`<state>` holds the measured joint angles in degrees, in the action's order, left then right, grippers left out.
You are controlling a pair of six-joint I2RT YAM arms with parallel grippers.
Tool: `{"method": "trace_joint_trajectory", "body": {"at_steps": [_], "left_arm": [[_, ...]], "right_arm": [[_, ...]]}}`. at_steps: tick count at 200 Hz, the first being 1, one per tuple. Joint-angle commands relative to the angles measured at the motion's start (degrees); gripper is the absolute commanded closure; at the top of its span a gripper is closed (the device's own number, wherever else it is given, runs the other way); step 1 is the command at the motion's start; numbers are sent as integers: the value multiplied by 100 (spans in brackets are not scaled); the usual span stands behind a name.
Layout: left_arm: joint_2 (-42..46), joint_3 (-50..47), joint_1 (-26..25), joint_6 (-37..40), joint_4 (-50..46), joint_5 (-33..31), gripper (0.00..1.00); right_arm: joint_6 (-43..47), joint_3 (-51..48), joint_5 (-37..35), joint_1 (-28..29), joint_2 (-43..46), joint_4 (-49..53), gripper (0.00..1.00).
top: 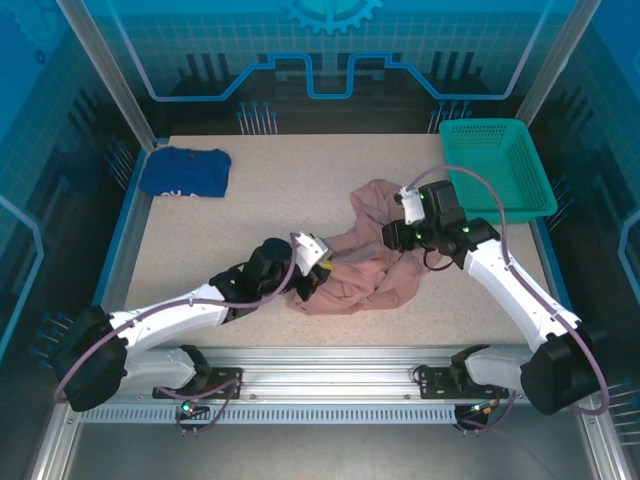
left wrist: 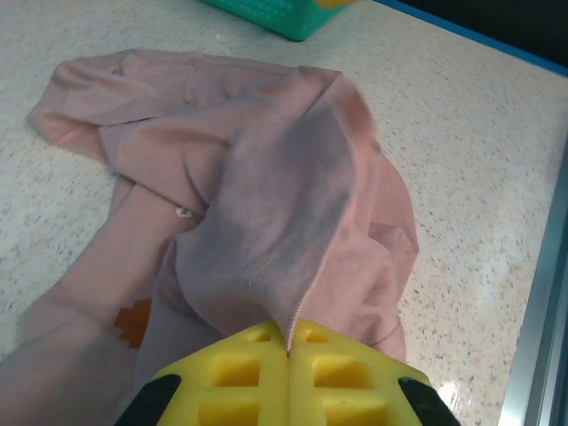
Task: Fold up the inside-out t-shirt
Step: Adjust the T-shirt at the center of the table, then flatten out the T-shirt at the center of the table.
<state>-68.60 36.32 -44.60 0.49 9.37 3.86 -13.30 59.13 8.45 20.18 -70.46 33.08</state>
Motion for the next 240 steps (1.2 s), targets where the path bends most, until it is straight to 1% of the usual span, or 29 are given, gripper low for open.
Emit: {"method": "trace_joint_trajectory", "body": {"at_steps": [1,21,32,43,61,73,87,104,144,155,170,187,200,214,240], "left_arm": [[60,385,324,-980,-270,-22,100],[170,511,607,-1555,-538,-148,100],[286,526,754,-1795,-644,-168,100],[432,536,923,-1996,-729,-163,100],[692,507,1235,-2314,-817,-127,100],[846,515,1453,-2447,-926,-111,100],[994,549,1692,-2570,-1058,-96,100],[1106,617,1901,-2691,-1191,-119,100],[1169,726,2247,-2877,-1266,-184,100],[1173,761,2320,-2912,-1240,-173,100],[1160,814,2413,-2970,-1209,-175,100],[1164,909,2536,-3054,-1209,-167,100],[1206,1011,2633,-3092,-1218,-173,100],[1251,1146,2725,-3101,-1237,-207,100],[1290,1452,2897,-3133,-1265,-326,100]], "right_arm": [[26,434,-43,-83,2,224,60],[-41,471,762,-107,272,-134,53],[-139,397,942,-111,418,-297,47],[-168,326,665,-129,442,-248,42],[-182,223,-411,-234,202,84,35],[-177,132,-904,-363,-46,140,35],[-219,83,-1230,-495,-410,59,34],[-264,55,-1331,-550,-923,-184,34],[-418,320,-800,-539,-2345,-574,38],[-445,397,-727,-537,-2676,-705,43],[-450,549,-579,-555,-3033,-834,56],[-505,649,-609,-619,-3093,-880,82],[-570,457,-799,-679,-2666,-1088,92],[-612,269,-862,-785,-2032,-1232,97],[-630,101,-934,-841,-837,-1304,99]]}}
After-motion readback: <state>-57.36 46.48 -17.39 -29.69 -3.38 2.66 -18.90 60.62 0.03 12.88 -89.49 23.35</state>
